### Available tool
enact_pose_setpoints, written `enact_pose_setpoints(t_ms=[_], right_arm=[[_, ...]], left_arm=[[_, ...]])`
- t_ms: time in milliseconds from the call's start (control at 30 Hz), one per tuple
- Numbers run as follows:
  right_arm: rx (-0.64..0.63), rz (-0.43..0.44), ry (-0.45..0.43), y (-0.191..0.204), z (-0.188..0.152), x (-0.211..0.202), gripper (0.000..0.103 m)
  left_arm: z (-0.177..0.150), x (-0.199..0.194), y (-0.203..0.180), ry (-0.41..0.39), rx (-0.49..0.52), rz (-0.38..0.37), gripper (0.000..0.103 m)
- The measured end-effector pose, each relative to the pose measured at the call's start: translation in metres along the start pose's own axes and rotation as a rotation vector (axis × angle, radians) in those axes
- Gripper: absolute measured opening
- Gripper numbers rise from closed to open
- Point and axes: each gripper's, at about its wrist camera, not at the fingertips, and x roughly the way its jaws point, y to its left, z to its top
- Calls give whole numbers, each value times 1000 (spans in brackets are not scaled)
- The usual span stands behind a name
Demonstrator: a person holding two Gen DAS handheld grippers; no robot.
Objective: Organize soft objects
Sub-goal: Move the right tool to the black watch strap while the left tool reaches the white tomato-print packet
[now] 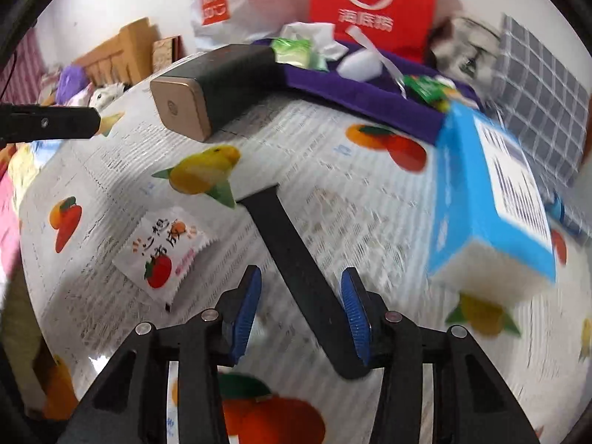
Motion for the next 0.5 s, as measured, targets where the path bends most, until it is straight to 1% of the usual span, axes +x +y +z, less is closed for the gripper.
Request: enact_pose_setpoints(t_ms=[67, 133, 233, 267, 333, 367, 400, 500], right_arm=[[34, 2, -4, -7, 7, 4, 25], [107, 22, 10, -16, 11, 4, 23], [193, 15, 14, -26, 5, -1, 22], [218, 18, 16, -30, 1, -5, 23], [236, 47, 20, -32, -7, -12, 35], [229, 57, 19, -30, -9, -14, 44], [213, 57, 18, -28, -11, -15, 47], [126, -10, 0, -14, -9, -9, 46]], left_arm=[[-3, 4, 2, 12, -15, -9, 62], [-6, 6, 3, 17, -15, -17, 62], [-9, 8, 6, 21, -24, -24, 62], [-11, 10, 7, 23, -26, -34, 62], [-13, 16, 7, 35, -23, -53, 62], [-14, 19, 7, 42, -22, -60, 62], [-16, 23, 6, 52, -20, -71, 62], [-20, 29, 2, 67, -15, -89, 62]])
